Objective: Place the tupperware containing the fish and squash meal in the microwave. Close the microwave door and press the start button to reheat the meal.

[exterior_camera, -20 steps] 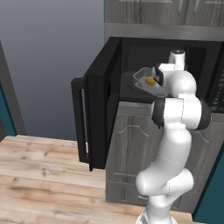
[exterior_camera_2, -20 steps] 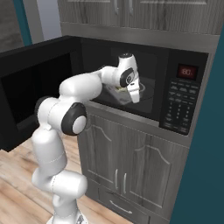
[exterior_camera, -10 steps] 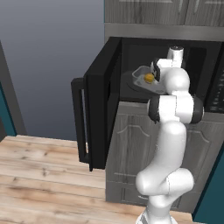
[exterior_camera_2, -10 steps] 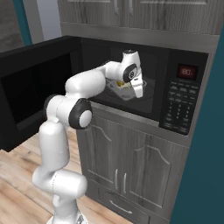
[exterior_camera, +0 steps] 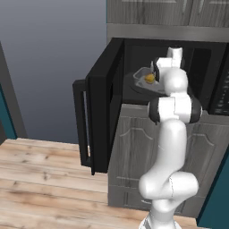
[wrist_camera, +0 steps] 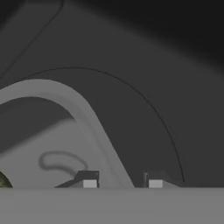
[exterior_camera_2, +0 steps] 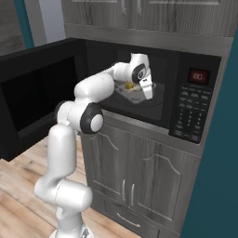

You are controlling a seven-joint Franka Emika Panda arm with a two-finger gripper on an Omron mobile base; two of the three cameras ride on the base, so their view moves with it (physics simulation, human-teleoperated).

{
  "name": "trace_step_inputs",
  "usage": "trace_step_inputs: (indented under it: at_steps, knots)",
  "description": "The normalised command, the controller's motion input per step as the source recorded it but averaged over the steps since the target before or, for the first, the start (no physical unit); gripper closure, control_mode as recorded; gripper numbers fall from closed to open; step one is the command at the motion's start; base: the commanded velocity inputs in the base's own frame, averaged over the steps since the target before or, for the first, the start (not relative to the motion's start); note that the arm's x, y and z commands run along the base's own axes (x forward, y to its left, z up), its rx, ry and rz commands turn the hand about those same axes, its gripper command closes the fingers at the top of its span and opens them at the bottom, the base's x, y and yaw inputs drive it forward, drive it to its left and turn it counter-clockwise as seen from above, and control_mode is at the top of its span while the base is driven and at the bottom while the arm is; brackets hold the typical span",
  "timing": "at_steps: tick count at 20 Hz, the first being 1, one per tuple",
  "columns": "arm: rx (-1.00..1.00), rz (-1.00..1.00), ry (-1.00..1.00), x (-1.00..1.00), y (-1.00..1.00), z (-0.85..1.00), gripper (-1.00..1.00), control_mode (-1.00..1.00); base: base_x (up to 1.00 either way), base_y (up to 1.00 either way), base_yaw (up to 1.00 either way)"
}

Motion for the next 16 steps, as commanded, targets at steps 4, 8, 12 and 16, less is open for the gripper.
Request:
trace_step_inputs:
  at_steps: [4,8,12,16]
  knots:
    - [-0.14,-0.02,-0.18,0.00,0.13,-0.55,-1.00,-1.00,0.00,0.00,0.00]
    - [-0.15,-0.03,-0.16,0.00,0.11,-0.55,-1.00,-1.00,0.00,0.00,0.00]
    - [-0.16,-0.04,-0.15,0.00,0.07,-0.48,-1.00,-1.00,0.00,0.00,0.00]
    - [-0.16,-0.02,-0.17,0.00,0.04,-0.34,-1.00,-1.00,0.00,0.00,0.00]
